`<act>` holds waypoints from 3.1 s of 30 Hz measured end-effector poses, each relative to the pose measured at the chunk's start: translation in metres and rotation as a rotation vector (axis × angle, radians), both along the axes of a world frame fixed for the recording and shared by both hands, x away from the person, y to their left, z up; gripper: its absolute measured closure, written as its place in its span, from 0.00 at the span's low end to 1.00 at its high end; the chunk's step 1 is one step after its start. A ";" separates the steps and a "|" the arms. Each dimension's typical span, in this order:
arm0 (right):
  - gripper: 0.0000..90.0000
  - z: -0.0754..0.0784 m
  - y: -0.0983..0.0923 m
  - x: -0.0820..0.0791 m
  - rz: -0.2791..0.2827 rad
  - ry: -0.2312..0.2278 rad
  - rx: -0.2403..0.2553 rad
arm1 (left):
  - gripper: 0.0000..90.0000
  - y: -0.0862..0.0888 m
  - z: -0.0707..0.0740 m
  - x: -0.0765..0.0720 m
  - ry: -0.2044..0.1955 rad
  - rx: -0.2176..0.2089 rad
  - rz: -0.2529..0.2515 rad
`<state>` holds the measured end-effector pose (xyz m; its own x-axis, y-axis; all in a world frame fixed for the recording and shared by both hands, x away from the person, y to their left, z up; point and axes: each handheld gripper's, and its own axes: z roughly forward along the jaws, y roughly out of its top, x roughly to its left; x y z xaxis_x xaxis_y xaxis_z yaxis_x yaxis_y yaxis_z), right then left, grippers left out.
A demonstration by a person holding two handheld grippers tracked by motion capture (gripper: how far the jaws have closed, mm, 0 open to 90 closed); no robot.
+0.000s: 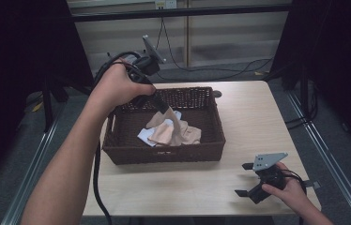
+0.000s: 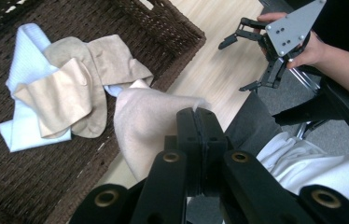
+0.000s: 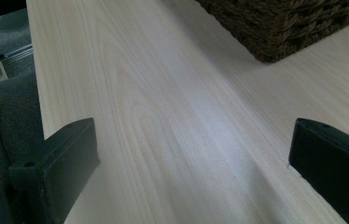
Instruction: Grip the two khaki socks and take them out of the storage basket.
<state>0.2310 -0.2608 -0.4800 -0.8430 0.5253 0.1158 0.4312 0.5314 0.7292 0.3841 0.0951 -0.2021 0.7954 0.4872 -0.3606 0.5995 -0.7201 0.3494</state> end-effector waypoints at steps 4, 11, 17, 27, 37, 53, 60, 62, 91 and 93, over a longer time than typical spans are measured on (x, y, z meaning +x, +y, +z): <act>0.01 0.000 0.000 0.000 -0.002 0.001 0.002 | 1.00 -0.003 -0.005 -0.006 0.017 -0.020 -0.033; 0.01 0.000 0.000 0.000 -0.001 0.000 -0.001 | 1.00 -0.012 -0.015 -0.015 0.010 -0.007 -0.064; 0.01 0.000 0.000 0.000 -0.005 0.001 0.004 | 0.99 -0.020 -0.027 -0.021 0.016 -0.002 -0.088; 0.01 0.001 0.000 -0.001 -0.001 -0.009 0.001 | 0.92 -0.035 -0.054 -0.031 0.038 -0.025 -0.139; 0.01 0.001 0.000 -0.001 0.000 -0.006 0.002 | 0.38 -0.038 -0.076 -0.019 -0.073 0.037 -0.086; 0.01 0.001 0.001 -0.001 0.005 -0.003 0.003 | 0.14 -0.028 -0.112 0.020 -0.145 0.075 0.024; 0.01 0.000 0.001 0.000 0.006 -0.003 0.003 | 0.14 -0.031 -0.131 0.033 -0.139 0.093 0.054; 0.01 0.000 0.001 0.000 0.005 -0.003 0.003 | 0.13 -0.030 -0.137 0.036 -0.130 0.098 0.070; 0.01 0.000 0.001 0.000 0.009 -0.003 0.009 | 0.14 -0.027 -0.200 0.072 -0.092 0.122 0.185; 0.01 0.001 0.001 -0.001 0.007 -0.002 0.008 | 0.14 -0.025 -0.205 0.074 -0.089 0.115 0.200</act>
